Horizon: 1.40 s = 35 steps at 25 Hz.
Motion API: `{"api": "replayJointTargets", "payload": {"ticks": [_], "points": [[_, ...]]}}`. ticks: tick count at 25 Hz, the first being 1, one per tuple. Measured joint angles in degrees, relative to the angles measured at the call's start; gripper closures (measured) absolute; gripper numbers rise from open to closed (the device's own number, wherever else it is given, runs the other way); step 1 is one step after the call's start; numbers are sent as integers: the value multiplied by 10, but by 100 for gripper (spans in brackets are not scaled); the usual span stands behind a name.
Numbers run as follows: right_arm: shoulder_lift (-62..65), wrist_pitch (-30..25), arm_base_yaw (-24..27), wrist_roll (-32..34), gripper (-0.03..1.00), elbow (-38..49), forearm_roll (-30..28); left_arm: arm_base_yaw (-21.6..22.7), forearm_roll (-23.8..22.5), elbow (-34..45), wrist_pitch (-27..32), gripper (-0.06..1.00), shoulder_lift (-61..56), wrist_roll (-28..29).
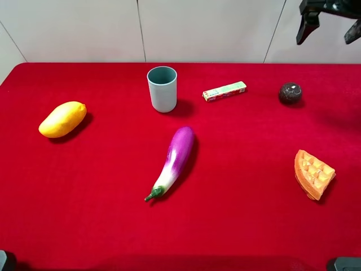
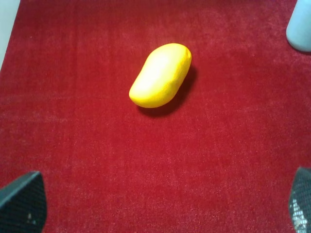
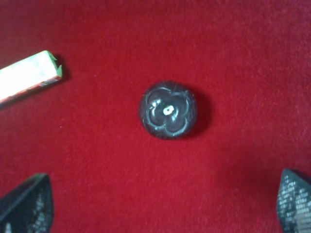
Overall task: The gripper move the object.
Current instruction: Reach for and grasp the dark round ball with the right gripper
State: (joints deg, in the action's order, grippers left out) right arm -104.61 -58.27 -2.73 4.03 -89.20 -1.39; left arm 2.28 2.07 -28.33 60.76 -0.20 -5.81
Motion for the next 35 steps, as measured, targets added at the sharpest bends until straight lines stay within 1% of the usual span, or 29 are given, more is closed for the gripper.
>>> {"api": "replayJointTargets", "payload": {"ticks": [4, 8, 10, 13, 15, 20, 27, 35], "points": [[-41, 1, 1, -12, 27, -8, -1, 0, 0, 0, 0, -5, 0, 0], [-71, 2, 12, -15, 27, -9, -1, 0, 0, 0, 0, -5, 0, 0], [-93, 8, 31, -15, 27, -9, 1, 0, 0, 0, 0, -5, 0, 0], [-108, 13, 51, -22, 27, -9, 21, 0, 0, 0, 0, -5, 0, 0], [-116, 17, 60, -40, 27, -9, 44, 0, 0, 0, 0, -5, 0, 0], [-132, 28, 62, -56, 27, -9, 77, 0, 0, 0, 0, -5, 0, 0], [-161, 30, 62, -59, 27, -19, 94, 0, 0, 0, 0, -5, 0, 0], [-187, 56, 62, -60, 27, -26, 108, 0, 0, 0, 0, -5, 0, 0]]}}
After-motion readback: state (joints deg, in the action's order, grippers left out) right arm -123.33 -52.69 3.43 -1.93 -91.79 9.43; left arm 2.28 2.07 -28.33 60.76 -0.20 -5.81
